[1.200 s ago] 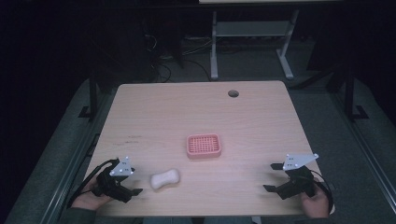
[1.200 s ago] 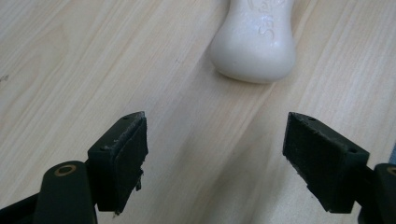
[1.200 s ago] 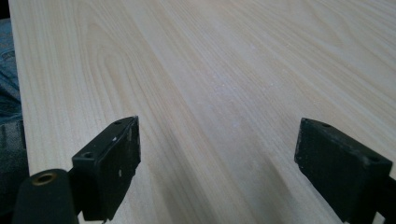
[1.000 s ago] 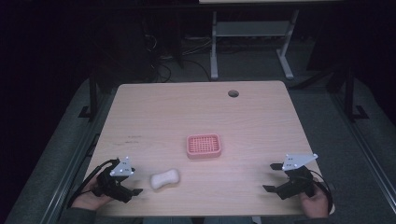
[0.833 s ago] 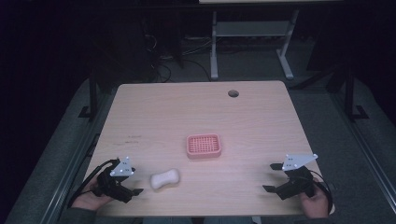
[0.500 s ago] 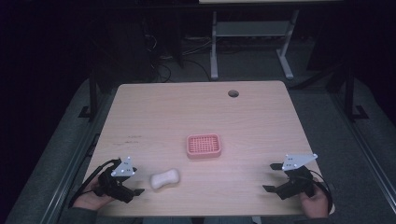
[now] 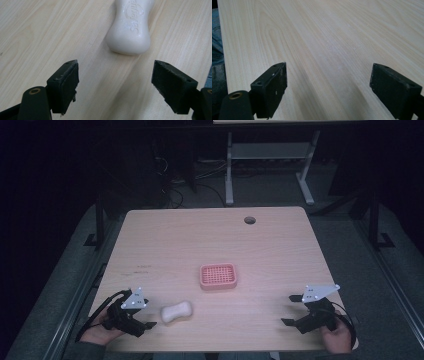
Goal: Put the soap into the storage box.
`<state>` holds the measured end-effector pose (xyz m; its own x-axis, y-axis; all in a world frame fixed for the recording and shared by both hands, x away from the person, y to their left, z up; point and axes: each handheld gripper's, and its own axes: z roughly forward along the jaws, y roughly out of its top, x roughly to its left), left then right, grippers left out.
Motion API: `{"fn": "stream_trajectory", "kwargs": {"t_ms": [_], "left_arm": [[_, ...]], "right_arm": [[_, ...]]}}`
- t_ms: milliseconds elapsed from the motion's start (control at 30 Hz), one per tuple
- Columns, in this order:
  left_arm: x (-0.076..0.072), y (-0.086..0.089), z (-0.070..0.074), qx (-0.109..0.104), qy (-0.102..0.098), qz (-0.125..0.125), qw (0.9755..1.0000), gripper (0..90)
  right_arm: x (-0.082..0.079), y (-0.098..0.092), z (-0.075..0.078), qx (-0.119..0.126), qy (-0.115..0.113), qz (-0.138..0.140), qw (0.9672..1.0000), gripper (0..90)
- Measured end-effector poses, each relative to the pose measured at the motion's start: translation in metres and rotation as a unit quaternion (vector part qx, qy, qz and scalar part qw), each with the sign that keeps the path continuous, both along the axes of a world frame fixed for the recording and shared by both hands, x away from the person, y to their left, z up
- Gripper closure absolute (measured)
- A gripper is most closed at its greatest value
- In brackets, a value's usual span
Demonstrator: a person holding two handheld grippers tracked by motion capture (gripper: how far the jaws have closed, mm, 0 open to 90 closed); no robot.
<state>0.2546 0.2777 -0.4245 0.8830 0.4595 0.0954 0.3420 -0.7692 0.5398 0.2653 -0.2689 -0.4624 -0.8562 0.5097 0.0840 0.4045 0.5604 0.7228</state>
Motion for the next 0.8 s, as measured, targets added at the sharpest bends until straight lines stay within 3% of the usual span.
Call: {"fn": "stream_trajectory", "kwargs": {"t_ms": [800], "left_arm": [[0.003, -0.019, 0.003, -0.001, -0.002, -0.024, 0.9997, 21.5]], "right_arm": [[0.0, 0.002, 0.001, -0.002, -0.001, 0.003, 1.0, 14.0]]}}
